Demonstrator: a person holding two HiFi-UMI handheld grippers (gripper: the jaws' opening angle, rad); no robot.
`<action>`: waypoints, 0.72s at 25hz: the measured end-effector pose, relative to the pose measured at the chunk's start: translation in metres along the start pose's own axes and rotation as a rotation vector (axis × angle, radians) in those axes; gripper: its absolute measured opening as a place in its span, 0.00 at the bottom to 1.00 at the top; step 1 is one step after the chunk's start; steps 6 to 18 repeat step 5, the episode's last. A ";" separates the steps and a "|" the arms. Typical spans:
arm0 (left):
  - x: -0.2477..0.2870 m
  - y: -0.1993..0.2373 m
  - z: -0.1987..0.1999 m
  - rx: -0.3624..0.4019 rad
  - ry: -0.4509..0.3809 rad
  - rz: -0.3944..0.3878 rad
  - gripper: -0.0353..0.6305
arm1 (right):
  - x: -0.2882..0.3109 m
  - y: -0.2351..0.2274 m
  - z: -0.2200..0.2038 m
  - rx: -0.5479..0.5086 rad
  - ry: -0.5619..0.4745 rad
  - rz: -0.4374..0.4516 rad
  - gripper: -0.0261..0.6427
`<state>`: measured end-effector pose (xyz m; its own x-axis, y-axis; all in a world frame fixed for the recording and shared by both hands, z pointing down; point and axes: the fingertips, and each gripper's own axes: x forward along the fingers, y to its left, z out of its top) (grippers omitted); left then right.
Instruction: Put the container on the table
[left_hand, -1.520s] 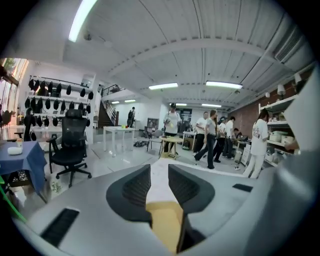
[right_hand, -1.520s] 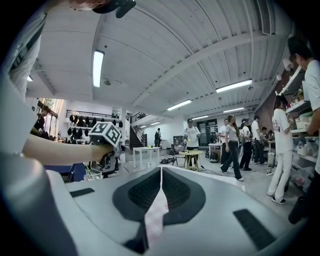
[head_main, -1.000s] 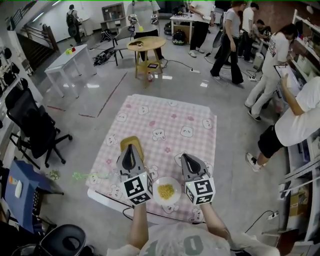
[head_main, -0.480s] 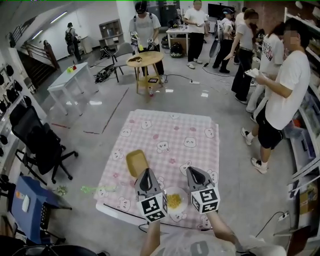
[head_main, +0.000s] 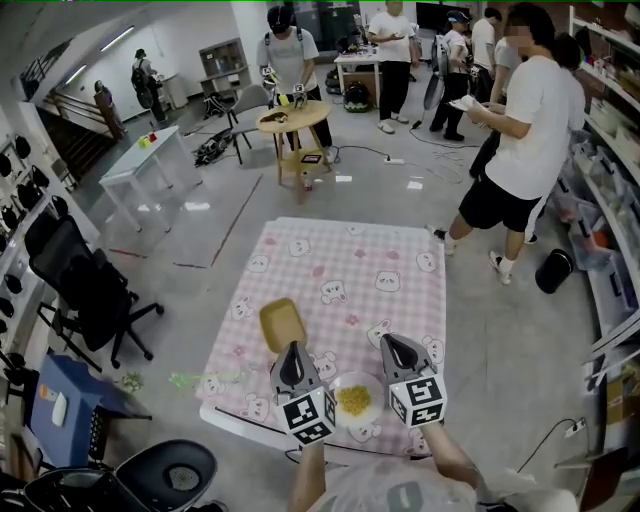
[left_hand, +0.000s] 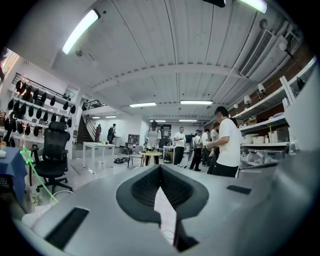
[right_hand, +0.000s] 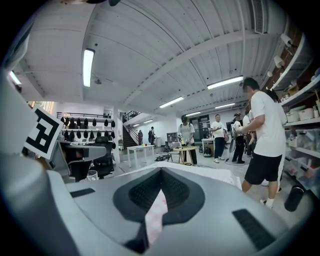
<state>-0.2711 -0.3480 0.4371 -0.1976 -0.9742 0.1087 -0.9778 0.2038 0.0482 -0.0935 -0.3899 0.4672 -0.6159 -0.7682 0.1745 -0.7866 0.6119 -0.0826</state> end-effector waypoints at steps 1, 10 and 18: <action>0.000 -0.001 0.000 0.001 0.004 0.001 0.09 | 0.000 0.000 0.001 0.000 0.001 0.001 0.08; 0.000 -0.008 0.003 0.004 0.016 -0.002 0.09 | -0.003 -0.004 0.006 0.000 0.005 0.005 0.08; 0.000 -0.008 0.003 0.004 0.016 -0.002 0.09 | -0.003 -0.004 0.006 0.000 0.005 0.005 0.08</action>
